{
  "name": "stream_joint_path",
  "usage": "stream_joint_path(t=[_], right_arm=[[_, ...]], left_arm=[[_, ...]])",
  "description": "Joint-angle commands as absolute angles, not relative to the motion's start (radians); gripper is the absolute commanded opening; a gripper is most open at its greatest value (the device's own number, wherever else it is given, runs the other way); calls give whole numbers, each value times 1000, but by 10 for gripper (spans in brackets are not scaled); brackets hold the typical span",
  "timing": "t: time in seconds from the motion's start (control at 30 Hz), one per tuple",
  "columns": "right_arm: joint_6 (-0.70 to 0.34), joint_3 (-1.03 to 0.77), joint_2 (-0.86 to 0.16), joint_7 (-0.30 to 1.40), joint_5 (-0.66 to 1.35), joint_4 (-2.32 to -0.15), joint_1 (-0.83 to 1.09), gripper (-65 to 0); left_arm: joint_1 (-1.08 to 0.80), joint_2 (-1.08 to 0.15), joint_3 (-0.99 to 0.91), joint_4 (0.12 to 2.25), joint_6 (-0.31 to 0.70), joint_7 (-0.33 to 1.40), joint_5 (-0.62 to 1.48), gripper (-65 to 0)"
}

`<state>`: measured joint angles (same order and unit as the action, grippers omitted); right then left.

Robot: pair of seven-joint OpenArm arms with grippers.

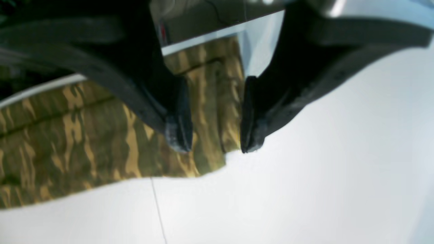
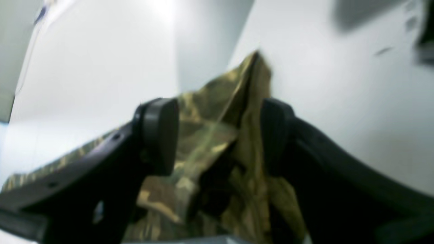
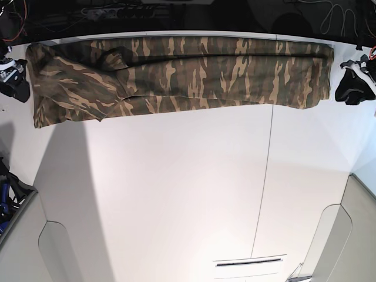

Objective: Fold the T-shirt properly
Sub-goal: 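Fold the held edge over with both grippers and release, then grasp the ends of the folded strip with both grippers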

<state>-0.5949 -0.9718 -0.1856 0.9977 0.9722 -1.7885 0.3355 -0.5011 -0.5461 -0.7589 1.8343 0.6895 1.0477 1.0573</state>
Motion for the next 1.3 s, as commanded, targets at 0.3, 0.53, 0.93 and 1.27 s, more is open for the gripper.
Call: stream_joint_path(t=[0.3,0.53,0.93,1.27], right_arm=[[-600,-958,-182,986,1047,-1847,322,-650],[-602,-768,-169,909,852,-1782,322,-650],[-598,-667,-171,760,744,-1463,293,-650],[-598,-667,-171,765,794,-1460,289,-650]], left_arm=[[-502,-496,-778,1835,698,1019,1096,-262],[-501,-476,-754,1726,698,986,1119,-258],[-501,-477,-638,1610,698,871,995,-201],[-502,-477,-638,1570,698,820,929,-201]])
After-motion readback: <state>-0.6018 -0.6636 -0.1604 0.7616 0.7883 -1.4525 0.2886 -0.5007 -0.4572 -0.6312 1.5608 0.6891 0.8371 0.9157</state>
